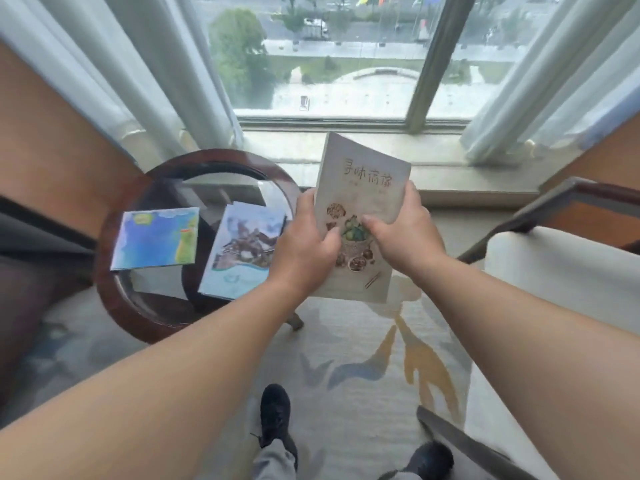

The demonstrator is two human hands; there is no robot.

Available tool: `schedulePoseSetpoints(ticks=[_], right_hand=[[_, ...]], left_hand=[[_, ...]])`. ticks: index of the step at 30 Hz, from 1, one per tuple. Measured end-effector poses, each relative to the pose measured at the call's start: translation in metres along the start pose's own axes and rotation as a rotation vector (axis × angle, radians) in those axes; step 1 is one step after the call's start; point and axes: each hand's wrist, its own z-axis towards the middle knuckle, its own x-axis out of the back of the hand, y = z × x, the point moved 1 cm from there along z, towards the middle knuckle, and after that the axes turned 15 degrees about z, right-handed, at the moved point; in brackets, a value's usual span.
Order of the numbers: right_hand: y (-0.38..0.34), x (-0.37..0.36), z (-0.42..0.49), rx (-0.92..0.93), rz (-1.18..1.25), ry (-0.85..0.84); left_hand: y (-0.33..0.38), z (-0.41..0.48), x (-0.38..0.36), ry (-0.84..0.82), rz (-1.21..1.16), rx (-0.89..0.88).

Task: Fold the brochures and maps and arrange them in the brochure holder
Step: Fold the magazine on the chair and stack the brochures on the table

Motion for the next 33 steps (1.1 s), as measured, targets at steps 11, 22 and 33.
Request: schedulePoseSetpoints(ticks=[11,22,33], right_hand=[[-0.031,-0.168,0.015,-0.053,-0.148,-0.155],[0.038,-0.242,0.032,-0.2,-0.243,-0.304],[0.042,-0.256,0.078,-0.144,-0.354,-0.266]], left_hand=[[-0.155,0.045,0.07,0.026,0.19,0.25],[-0.241,0.044,0.026,-0.159,0.385,0.492],[-0.247,0.089,0.005,-0.064,0.553,0.452]])
